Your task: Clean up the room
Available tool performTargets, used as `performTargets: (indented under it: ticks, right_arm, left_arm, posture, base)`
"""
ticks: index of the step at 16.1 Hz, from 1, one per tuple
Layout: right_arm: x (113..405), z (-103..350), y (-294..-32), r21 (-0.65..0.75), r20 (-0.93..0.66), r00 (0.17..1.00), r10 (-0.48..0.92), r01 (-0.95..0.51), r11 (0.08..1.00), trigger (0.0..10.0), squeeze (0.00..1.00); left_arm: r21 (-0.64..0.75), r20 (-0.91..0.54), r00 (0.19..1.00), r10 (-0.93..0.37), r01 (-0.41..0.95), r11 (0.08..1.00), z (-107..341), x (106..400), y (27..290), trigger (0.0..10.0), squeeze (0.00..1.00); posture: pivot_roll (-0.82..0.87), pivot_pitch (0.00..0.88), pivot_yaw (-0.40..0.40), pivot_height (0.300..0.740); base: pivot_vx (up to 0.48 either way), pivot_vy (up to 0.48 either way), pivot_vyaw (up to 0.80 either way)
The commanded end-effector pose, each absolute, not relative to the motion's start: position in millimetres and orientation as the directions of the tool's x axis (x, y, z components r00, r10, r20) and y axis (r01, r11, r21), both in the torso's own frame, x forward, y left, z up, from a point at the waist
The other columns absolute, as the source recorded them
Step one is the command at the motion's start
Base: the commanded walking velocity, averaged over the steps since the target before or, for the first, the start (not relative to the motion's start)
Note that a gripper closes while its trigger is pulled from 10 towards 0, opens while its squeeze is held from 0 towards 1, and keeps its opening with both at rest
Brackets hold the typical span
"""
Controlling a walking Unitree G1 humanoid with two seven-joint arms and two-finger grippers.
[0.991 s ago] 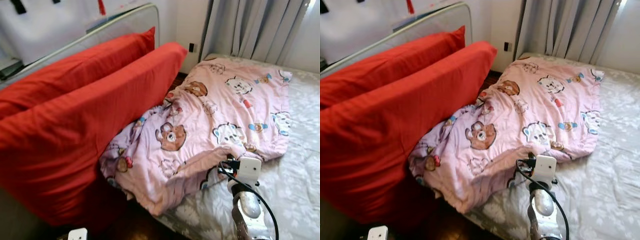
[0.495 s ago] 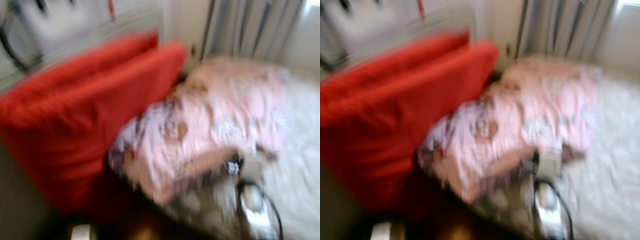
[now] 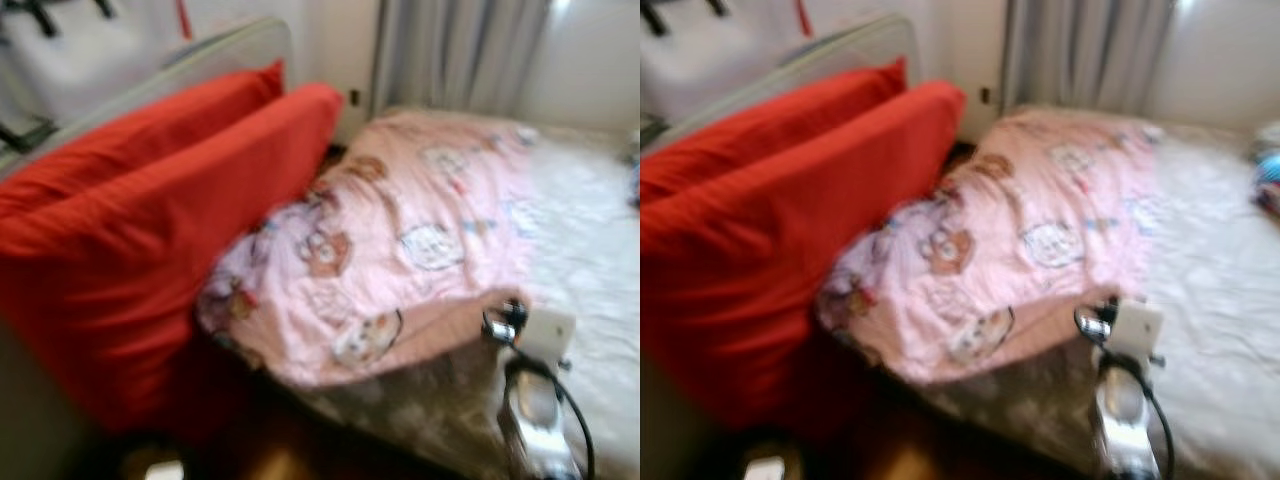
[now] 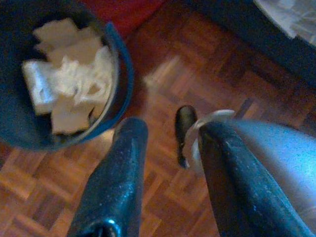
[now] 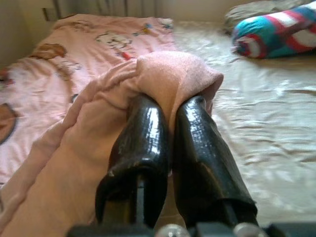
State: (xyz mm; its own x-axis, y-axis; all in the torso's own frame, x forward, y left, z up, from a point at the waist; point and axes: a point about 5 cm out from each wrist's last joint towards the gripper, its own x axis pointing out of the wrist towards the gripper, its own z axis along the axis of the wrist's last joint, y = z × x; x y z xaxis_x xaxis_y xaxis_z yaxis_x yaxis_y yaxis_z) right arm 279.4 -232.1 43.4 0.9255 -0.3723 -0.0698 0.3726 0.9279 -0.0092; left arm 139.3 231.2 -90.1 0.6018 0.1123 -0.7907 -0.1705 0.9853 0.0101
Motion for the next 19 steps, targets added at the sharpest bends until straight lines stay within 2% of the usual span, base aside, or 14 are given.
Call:
performTargets:
  ticks: [1,4,7,9,11,14,16,18,19]
  right_arm:
    - [283,50,-230,-0.009,-0.037,0.928,-0.370,0.369,0.929,10.0,0.00]
    - [282,44,-225,-0.018,-0.067,0.932,-0.356,0.356,0.934,10.0,0.00]
    - [277,27,-215,-0.032,-0.174,0.937,-0.304,0.303,0.952,10.0,0.00]
    - [267,7,-211,-0.070,-0.296,0.908,-0.298,0.290,0.954,10.0,0.00]
    - [261,0,-211,-0.058,-0.328,0.894,-0.306,0.304,0.951,10.0,0.00]
    - [240,-26,-217,-0.067,-0.487,0.801,-0.347,0.362,0.930,10.0,0.00]
    - [225,-42,-216,-0.089,-0.584,0.741,-0.330,0.345,0.934,10.0,0.00]
    - [195,-67,-214,-0.142,-0.709,0.627,-0.322,0.321,0.936,10.0,0.00]
    - [189,-71,-215,-0.141,-0.731,0.601,-0.322,0.329,0.934,10.0,0.00]
  left_arm:
    - [0.007,-0.791,0.604,0.098,-0.151,0.989,-91,140,225,10.0,0.00]
    - [0.005,-0.790,0.606,0.094,-0.147,0.989,-91,144,220,10.0,0.00]
    - [0.001,-0.794,0.601,0.090,-0.147,0.989,-92,141,219,10.0,0.00]
    - [0.003,-0.806,0.585,0.095,-0.156,0.988,-94,131,227,10.0,0.00]
    - [0.008,-0.815,0.571,0.102,-0.165,0.986,-95,123,233,10.0,0.00]
    - [0.013,-0.821,0.562,0.106,-0.167,0.986,-96,119,236,10.0,0.00]
    - [0.014,-0.822,0.560,0.105,-0.164,0.986,-96,118,235,10.0,0.00]
    - [0.011,-0.826,0.556,0.094,-0.150,0.989,-98,116,230,10.0,0.00]
    - [0.014,-0.827,0.555,0.090,-0.140,0.990,-98,116,229,10.0,0.00]
  posture:
    - [0.03,0.026,0.018,0.740]
    - [0.03,0.025,0.018,0.740]
    - [0.03,0.028,0.016,0.740]
    - [0.03,0.031,0.013,0.740]
    - [0.03,0.032,0.011,0.740]
    - [0.03,0.034,0.009,0.740]
    - [0.02,0.032,0.008,0.740]
    - [0.02,0.032,0.008,0.740]
    - [0.02,0.033,0.010,0.740]
  base:
    - [0.000,0.000,0.00]
    - [0.000,0.000,0.00]
    - [0.000,0.000,0.00]
    - [0.000,0.000,0.00]
    - [0.000,0.000,0.00]
    - [0.000,0.000,0.00]
    - [0.000,0.000,0.00]
    - [0.000,0.000,0.00]
    - [0.000,0.000,0.00]
